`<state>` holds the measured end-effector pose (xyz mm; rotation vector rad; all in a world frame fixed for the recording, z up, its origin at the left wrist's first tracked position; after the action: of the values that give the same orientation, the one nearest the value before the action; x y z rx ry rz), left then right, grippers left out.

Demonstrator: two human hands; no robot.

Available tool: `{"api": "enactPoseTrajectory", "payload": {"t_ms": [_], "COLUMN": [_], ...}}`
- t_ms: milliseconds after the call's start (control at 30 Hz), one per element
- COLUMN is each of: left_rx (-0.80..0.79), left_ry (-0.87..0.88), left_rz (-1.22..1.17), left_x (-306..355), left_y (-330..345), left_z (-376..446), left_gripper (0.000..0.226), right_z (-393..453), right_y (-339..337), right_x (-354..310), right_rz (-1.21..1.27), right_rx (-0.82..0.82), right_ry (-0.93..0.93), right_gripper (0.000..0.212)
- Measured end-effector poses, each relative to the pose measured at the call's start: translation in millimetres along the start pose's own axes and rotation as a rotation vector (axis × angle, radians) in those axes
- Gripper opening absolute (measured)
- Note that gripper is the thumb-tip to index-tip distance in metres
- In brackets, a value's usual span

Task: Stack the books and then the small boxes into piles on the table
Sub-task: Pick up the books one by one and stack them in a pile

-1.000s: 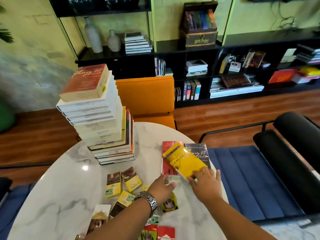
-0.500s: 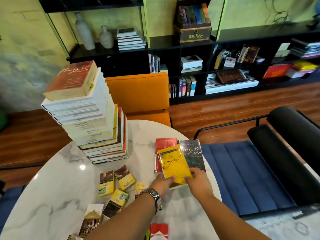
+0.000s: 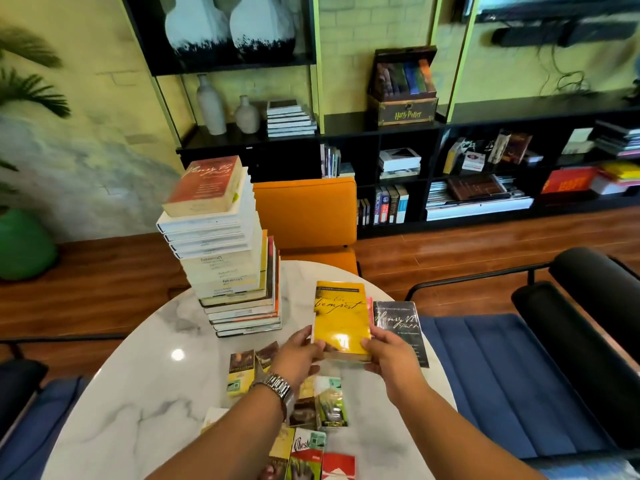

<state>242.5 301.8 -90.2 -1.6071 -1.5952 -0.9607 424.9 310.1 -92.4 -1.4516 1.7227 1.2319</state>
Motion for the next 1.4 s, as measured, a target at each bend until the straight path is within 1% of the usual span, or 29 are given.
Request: {"api": "enactPoseTrajectory", "payload": {"t_ms": [67,133,233,367,500,567,633,733,800,900,933,1000,1133,1200,1233,1333,1400], "left_rx": [0.033,0.103,0.214,0.280,0.417,0.435,0.435,0.447,0.471,0.466,0.461,0.433,0.372,0.370,0.374,0.360,0.368], "left_ry": [0.098,0.207,0.341,0.542,0.706,0.768,0.769,0.716,0.663,0.580,0.568,0.529,0.522,0.514,0.505,0.480,0.475], "left_rz": [0.053,0.065,0.087,0.171,0.280,0.315,0.292,0.235,0.321,0.386,0.375,0.273,0.182,0.170,0.163,0.123,0.143], "left_x": [15.8,34.2,67.4,115.0,163.8,186.1,204.0,224.1,236.1,244.4,249.5,255.3,261.9,259.8,258.1,250.2,245.6], "left_y": [-9.7,-18.2,-29.3,-49.7,-76.6,-93.2,-114.2,-141.6,-162.6,-183.6,-192.3,-202.6,-213.9,-220.2,-221.1,-224.5,-225.9], "left_z": [-10.0,-22.8,-43.2,-72.2,-107.5,-121.0,-128.8,-128.0,-120.2,-104.3,-98.6,-89.8,-72.4,-60.2,-57.7,-46.3,-39.5], "left_gripper": [0.043,0.047,0.044,0.043,0.043,0.042,0.041,0.035,0.029,0.036,0.039,0.042,0.034,0.044,0.047,0.043,0.042], "right_z": [-8.7,-16.6,-26.3,-43.0,-57.8,-58.5,-53.5,-40.5,-25.4,-8.3,-0.2,13.1,38.1,47.6,49.0,54.5,57.7], "right_y": [17.1,33.9,58.5,94.8,142.2,166.4,192.3,223.5,245.0,264.3,272.9,284.2,295.9,298.1,298.0,297.4,296.5], "right_x": [-16.8,-34.6,-59.9,-97.5,-138.9,-157.8,-174.3,-193.5,-200.8,-204.8,-206.3,-206.9,-206.3,-204.1,-202.8,-197.1,-192.4], "right_rz": [0.039,0.045,-0.045,-0.199,-0.310,-0.397,-0.434,-0.506,-0.516,-0.572,-0.584,-0.620,-0.700,-0.715,-0.720,-0.716,-0.681], "right_rx": [-0.047,-0.061,-0.054,-0.027,-0.109,-0.128,-0.149,-0.145,-0.138,-0.102,-0.098,-0.084,-0.028,-0.019,-0.018,-0.018,-0.027], "right_ry": [-0.076,-0.147,-0.275,-0.478,-0.648,-0.697,-0.726,-0.738,-0.723,-0.707,-0.707,-0.698,-0.651,-0.632,-0.631,-0.631,-0.628], "right_gripper": [0.033,0.034,0.033,0.031,0.031,0.032,0.032,0.032,0.035,0.037,0.037,0.037,0.044,0.046,0.046,0.042,0.037]}}
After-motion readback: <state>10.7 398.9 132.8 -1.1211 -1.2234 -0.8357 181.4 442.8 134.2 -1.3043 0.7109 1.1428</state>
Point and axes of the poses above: each hand's wrist, its own z-axis towards the middle knuckle, its own y-axis out of the palm, x = y × z, the point moved 3 cm from there along z, towards the middle knuckle, and after that the axes turned 8 degrees about -x, right-handed, at the moved point
